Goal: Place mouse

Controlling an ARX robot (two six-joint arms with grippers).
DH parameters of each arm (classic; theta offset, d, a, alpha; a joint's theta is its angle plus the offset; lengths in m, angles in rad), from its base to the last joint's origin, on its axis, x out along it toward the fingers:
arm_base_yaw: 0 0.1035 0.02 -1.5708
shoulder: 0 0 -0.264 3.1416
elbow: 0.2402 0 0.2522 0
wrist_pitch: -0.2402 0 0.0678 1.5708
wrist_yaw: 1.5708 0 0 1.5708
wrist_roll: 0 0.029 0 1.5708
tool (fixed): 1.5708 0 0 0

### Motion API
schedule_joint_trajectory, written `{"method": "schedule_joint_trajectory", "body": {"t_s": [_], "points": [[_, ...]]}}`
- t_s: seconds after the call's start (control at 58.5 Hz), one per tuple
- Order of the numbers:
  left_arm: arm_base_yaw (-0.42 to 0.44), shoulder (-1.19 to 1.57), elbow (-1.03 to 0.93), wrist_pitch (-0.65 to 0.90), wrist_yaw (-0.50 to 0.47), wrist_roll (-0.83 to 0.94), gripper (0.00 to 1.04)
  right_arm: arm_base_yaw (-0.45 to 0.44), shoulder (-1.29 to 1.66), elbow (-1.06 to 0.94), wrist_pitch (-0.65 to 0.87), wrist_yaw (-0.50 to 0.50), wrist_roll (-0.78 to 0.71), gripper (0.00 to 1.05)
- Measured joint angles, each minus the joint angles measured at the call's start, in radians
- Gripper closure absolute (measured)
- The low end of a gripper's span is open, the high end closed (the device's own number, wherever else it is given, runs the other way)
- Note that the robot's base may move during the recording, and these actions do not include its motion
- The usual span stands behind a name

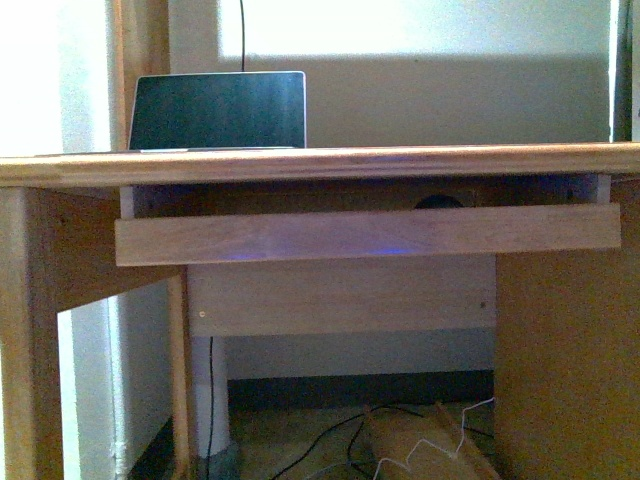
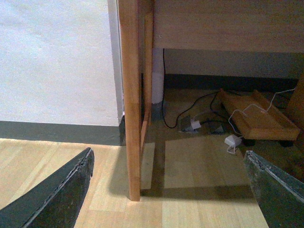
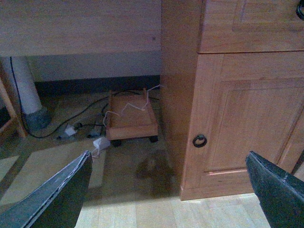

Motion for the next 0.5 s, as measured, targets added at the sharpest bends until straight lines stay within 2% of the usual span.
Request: {"method": "schedule_joint_trajectory", "body": {"t_s": [0.496], "points": [[0.000,0.000,0.000,0.000,0.000,0.000,0.08,0.000,0.000,0.000,0.000,0.000,0.000,0.07]]}}
